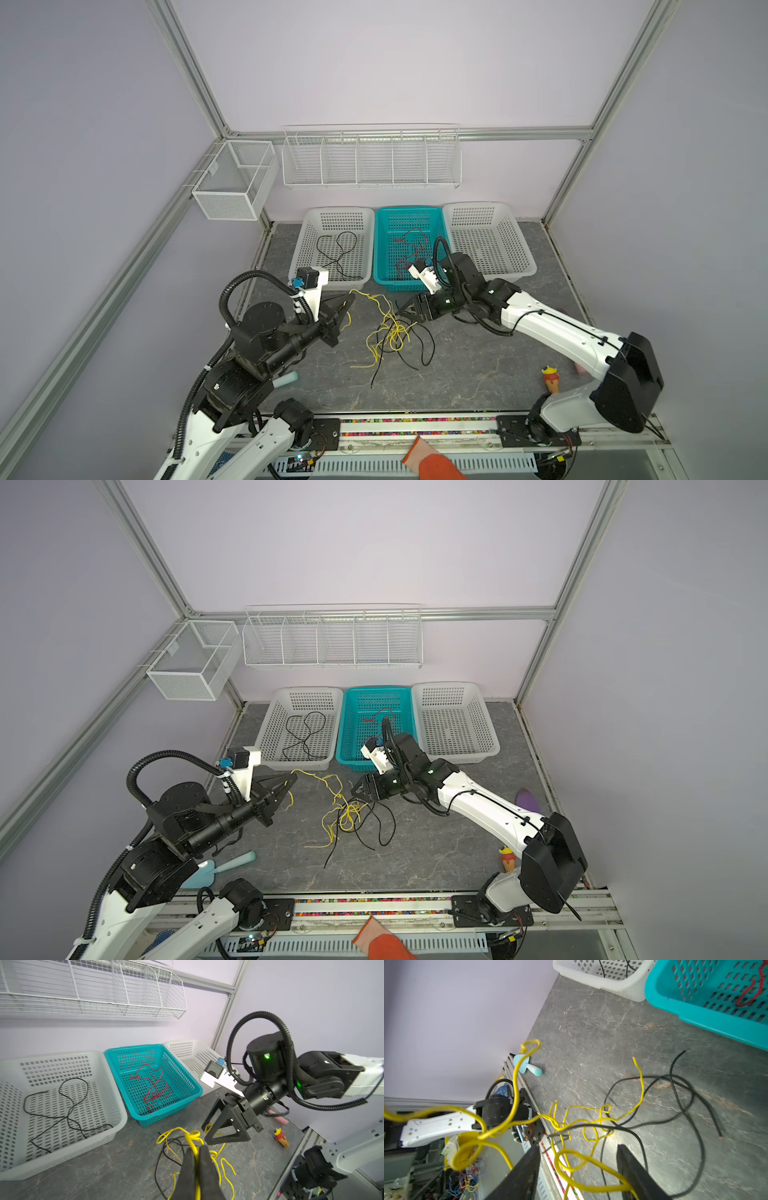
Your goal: Untangle the cables
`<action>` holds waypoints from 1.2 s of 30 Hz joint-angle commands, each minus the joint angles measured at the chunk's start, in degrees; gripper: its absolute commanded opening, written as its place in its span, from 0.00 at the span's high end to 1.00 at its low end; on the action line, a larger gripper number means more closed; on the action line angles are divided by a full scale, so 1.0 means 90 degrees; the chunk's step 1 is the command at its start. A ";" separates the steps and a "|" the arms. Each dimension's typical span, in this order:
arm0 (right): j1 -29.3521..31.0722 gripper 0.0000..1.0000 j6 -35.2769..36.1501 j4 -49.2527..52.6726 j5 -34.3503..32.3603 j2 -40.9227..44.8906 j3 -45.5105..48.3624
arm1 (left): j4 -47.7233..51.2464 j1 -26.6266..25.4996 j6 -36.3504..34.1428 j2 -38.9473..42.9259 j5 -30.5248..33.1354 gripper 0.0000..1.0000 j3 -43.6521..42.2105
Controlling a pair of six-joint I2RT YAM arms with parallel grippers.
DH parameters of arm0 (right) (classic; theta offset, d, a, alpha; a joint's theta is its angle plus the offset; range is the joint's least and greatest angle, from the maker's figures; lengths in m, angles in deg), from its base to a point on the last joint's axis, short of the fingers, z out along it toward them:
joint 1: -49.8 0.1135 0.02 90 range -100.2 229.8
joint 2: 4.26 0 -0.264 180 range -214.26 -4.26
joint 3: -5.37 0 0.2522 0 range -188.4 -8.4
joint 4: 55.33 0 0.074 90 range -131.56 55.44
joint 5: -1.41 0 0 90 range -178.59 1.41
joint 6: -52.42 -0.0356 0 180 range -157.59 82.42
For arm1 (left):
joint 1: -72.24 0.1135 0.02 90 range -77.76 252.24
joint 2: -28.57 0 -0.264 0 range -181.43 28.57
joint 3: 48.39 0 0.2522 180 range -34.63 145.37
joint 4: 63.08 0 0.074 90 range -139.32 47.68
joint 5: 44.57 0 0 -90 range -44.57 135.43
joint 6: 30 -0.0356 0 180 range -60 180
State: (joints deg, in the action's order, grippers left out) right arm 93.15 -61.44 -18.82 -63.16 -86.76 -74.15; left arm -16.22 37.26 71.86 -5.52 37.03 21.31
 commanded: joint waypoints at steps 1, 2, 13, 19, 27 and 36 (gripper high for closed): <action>0.0030 0.35 0.0395 0.0427 -0.0128 0.0494 0.0217 | 0.0305 0.0010 -0.0077 -0.0126 0.0742 1.00 0.0034; 0.0028 0.34 0.0442 0.0549 -0.0142 0.0572 0.0277 | 0.0361 0.0010 -0.0095 -0.0172 0.0798 1.00 0.0044; -0.0221 0.33 0.0329 0.1175 -0.0966 0.1778 0.1109 | 0.0424 0.0010 -0.0325 -0.0222 0.1569 1.00 0.0008; -0.0647 0.25 0.0276 0.1717 -0.1568 0.2575 0.1161 | 0.0570 0.0010 -0.0472 -0.0220 0.2181 1.00 0.0010; -0.1402 0.26 0.0215 0.2314 -0.1725 0.3042 0.1299 | 0.0797 0.0010 -0.0659 -0.0281 0.2878 1.00 0.0021; -0.2076 0.19 0.0305 0.2506 -0.0946 0.3387 0.1271 | 0.0690 0.0010 -0.0454 -0.0324 0.2652 1.00 -0.0004</action>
State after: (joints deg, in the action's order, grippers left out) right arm 75.03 -59.39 1.09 -74.35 -55.46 -63.29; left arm -9.94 36.93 67.31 -8.56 59.50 21.25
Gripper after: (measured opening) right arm 0.811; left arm 0.048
